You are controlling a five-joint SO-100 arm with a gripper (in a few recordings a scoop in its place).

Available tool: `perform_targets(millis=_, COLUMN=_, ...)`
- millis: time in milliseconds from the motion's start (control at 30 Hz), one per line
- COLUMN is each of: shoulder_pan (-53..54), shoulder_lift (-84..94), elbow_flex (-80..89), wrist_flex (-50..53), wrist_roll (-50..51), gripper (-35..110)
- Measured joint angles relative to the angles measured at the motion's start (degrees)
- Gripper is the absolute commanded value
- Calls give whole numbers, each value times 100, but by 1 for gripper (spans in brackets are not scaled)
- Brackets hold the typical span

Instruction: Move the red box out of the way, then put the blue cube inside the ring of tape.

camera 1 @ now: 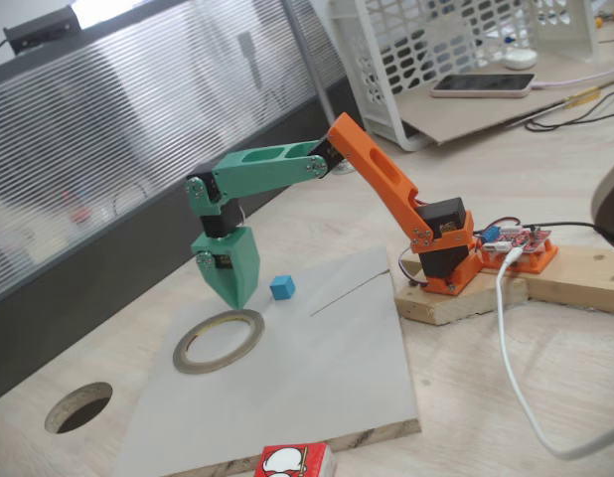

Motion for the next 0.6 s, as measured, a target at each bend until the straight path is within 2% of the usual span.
perform_targets(millis=233, shoulder_pan=501, shoulder_lift=0, elbow_flex=0, wrist_flex=1063, wrist_roll=0, gripper=0)
perform_targets(millis=600, shoulder_pan=650, shoulder_lift=0, elbow_flex=0, wrist_flex=1160, wrist_roll=0, gripper=0)
